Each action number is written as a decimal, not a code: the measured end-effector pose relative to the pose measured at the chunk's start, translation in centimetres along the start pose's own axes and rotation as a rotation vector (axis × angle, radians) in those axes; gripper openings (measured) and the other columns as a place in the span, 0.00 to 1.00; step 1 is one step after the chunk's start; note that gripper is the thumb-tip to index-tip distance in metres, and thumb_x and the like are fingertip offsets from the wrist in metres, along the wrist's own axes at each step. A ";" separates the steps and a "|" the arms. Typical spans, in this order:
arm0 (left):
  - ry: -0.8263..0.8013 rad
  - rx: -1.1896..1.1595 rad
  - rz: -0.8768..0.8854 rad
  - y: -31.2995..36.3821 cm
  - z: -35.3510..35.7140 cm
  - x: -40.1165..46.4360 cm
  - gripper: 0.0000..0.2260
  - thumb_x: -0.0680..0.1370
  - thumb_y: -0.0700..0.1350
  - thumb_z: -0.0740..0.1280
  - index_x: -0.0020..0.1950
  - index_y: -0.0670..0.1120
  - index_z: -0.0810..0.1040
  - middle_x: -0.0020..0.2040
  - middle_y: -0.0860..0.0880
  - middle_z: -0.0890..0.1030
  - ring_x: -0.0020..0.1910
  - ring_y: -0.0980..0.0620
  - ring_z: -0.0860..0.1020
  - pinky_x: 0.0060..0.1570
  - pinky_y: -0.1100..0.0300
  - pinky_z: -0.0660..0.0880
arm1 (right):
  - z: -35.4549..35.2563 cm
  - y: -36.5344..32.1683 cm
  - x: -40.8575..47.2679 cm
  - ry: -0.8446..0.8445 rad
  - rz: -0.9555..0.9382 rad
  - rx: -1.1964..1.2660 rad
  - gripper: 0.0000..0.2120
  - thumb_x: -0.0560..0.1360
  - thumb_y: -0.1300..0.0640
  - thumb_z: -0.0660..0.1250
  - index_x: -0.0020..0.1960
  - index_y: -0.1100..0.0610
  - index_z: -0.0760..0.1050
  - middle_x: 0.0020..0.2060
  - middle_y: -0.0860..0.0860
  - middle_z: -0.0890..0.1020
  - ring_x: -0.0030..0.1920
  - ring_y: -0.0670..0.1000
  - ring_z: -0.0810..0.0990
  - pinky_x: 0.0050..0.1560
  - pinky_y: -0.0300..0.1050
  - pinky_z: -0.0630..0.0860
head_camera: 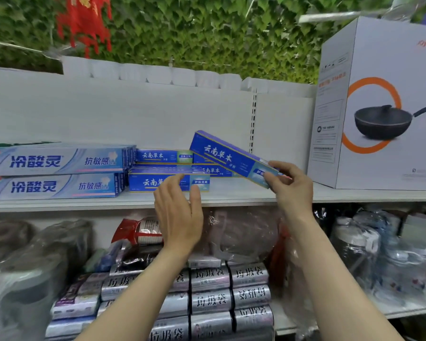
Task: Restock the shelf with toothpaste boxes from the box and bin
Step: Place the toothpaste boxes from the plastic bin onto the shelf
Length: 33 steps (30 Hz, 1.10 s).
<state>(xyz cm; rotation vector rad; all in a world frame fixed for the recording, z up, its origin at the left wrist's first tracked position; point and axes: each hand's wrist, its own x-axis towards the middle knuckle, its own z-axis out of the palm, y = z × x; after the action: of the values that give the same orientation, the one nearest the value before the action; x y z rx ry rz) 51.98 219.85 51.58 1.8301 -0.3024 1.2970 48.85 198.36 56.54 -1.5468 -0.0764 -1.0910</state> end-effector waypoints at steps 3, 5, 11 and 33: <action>0.032 0.048 -0.001 -0.9 -1.2 0.0 0.21 0.81 0.54 0.56 0.65 0.42 0.73 0.60 0.44 0.75 0.60 0.44 0.71 0.61 0.52 0.64 | 2.6 -0.5 -0.6 -0.237 -0.009 0.001 0.14 0.73 0.66 0.74 0.48 0.46 0.82 0.46 0.50 0.87 0.48 0.52 0.85 0.50 0.46 0.80; 0.024 0.108 0.001 -1.9 -2.0 0.1 0.20 0.81 0.55 0.56 0.64 0.43 0.74 0.60 0.44 0.75 0.59 0.44 0.71 0.60 0.52 0.64 | 4.8 -0.2 -1.1 -0.310 -0.021 -0.050 0.15 0.73 0.65 0.74 0.48 0.45 0.82 0.49 0.48 0.86 0.50 0.51 0.84 0.50 0.43 0.81; -0.032 0.230 -0.024 -4.1 -3.5 0.9 0.21 0.81 0.57 0.53 0.60 0.45 0.77 0.57 0.45 0.77 0.57 0.44 0.73 0.58 0.48 0.68 | 9.8 0.5 -2.2 -0.391 -0.018 -0.226 0.18 0.77 0.55 0.72 0.66 0.47 0.77 0.61 0.47 0.81 0.60 0.46 0.78 0.65 0.47 0.75; -0.154 0.558 -0.072 -5.1 -2.6 3.2 0.32 0.81 0.62 0.43 0.64 0.44 0.78 0.55 0.44 0.83 0.59 0.41 0.77 0.65 0.45 0.64 | 13.0 -0.7 -6.1 -0.523 -0.156 -0.719 0.29 0.83 0.38 0.41 0.81 0.46 0.53 0.70 0.44 0.75 0.75 0.48 0.63 0.70 0.51 0.55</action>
<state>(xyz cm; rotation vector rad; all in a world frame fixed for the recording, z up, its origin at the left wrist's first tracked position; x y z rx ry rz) 54.82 225.71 52.10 2.3890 0.0571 1.2733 52.54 212.08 54.57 -2.4895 -0.1760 -0.8397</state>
